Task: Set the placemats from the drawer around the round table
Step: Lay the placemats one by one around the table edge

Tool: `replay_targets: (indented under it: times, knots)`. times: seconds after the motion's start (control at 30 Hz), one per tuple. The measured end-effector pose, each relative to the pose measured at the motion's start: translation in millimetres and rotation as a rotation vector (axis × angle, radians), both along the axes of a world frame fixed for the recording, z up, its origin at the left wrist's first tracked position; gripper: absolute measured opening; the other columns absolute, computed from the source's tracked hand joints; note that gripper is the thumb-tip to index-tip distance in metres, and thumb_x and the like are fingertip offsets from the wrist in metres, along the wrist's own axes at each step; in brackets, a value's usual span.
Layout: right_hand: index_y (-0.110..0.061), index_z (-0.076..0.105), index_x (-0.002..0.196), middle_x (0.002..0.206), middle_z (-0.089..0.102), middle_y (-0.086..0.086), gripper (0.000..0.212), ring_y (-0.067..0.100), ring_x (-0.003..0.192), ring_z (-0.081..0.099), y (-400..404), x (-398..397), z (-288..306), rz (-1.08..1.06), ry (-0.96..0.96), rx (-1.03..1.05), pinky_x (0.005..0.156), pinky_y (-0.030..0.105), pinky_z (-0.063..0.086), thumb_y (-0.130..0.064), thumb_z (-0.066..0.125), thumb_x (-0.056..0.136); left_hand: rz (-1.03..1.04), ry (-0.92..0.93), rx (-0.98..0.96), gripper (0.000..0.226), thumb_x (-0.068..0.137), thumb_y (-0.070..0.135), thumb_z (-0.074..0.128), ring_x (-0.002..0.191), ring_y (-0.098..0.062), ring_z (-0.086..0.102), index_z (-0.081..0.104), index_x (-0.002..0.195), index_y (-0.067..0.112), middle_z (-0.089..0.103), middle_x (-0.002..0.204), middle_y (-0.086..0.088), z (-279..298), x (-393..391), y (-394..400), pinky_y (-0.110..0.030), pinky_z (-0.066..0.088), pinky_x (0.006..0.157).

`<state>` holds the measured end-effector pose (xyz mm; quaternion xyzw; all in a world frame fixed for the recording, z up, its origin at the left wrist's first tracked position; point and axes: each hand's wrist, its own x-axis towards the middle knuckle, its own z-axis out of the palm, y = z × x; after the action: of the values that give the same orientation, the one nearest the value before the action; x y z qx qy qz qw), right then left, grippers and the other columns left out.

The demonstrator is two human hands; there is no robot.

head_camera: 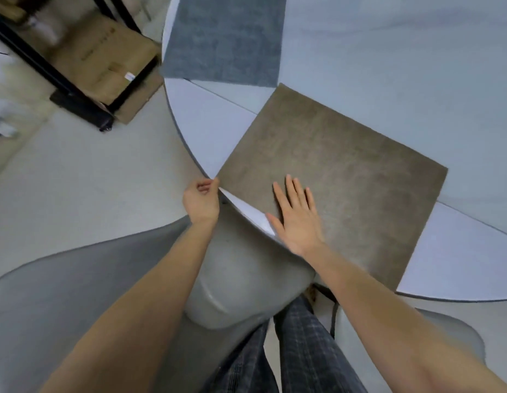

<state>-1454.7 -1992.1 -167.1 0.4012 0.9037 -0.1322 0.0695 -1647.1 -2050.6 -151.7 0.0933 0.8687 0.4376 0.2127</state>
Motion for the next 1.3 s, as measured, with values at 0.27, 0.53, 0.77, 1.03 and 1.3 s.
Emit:
replay_targets:
  times: [0.27,0.53,0.77,1.03,1.3]
  knots:
    - [-0.025,-0.005,0.152,0.159,-0.015,0.006,0.065,0.020,0.145,-0.019,-1.9,-3.4,-7.3,-0.016,-0.013,-0.011,0.117,0.037,-0.012,-0.055,0.017,0.099,0.157,-0.277,0.092,0.010,0.084,0.004,0.067,0.079,-0.020,0.063,0.072,0.092,0.000,0.071,0.090,-0.017,-15.8,-14.4,3.7,-0.031,0.053,0.085]
    - [-0.023,-0.009,0.152,0.158,-0.016,0.007,0.066,0.022,0.145,-0.019,1.2,-4.8,-10.0,0.002,-0.048,0.028,0.118,0.038,-0.010,-0.056,0.009,0.098,0.121,-0.298,0.084,0.017,0.088,0.012,0.066,0.094,-0.027,0.069,0.072,0.099,0.000,0.072,0.097,-0.014,-19.1,-17.1,7.0,-0.036,0.055,0.091]
    - [-0.020,0.000,0.153,0.160,-0.008,0.005,0.061,0.017,0.146,-0.015,2.2,-3.4,-6.0,-0.017,0.067,-0.011,0.119,0.036,-0.009,-0.048,0.013,0.100,-0.085,0.108,-0.120,0.023,0.090,0.010,0.058,0.115,-0.026,0.053,0.064,0.112,0.007,0.057,0.124,-0.012,4.6,-4.9,4.9,-0.031,0.044,0.094]
    - [-0.010,0.015,0.152,0.160,0.011,0.008,0.058,0.022,0.148,0.007,5.6,27.4,-14.7,-0.322,0.098,0.118,0.120,0.040,0.002,-0.036,0.018,0.101,-1.152,0.705,-0.367,0.053,0.104,0.034,0.024,0.149,-0.028,-0.003,0.011,0.154,0.023,0.002,0.162,-0.004,-24.9,86.3,30.2,-0.047,-0.006,0.119]
    - [-0.011,0.012,0.152,0.160,0.010,0.008,0.061,0.024,0.148,0.007,-18.5,128.1,-13.0,-0.598,0.009,0.107,0.120,0.040,0.004,-0.039,0.011,0.099,-1.058,0.573,-0.625,0.075,0.097,0.056,0.021,0.145,-0.041,-0.015,-0.005,0.153,0.014,-0.015,0.160,-0.010,-12.3,119.1,37.7,-0.062,-0.010,0.113]
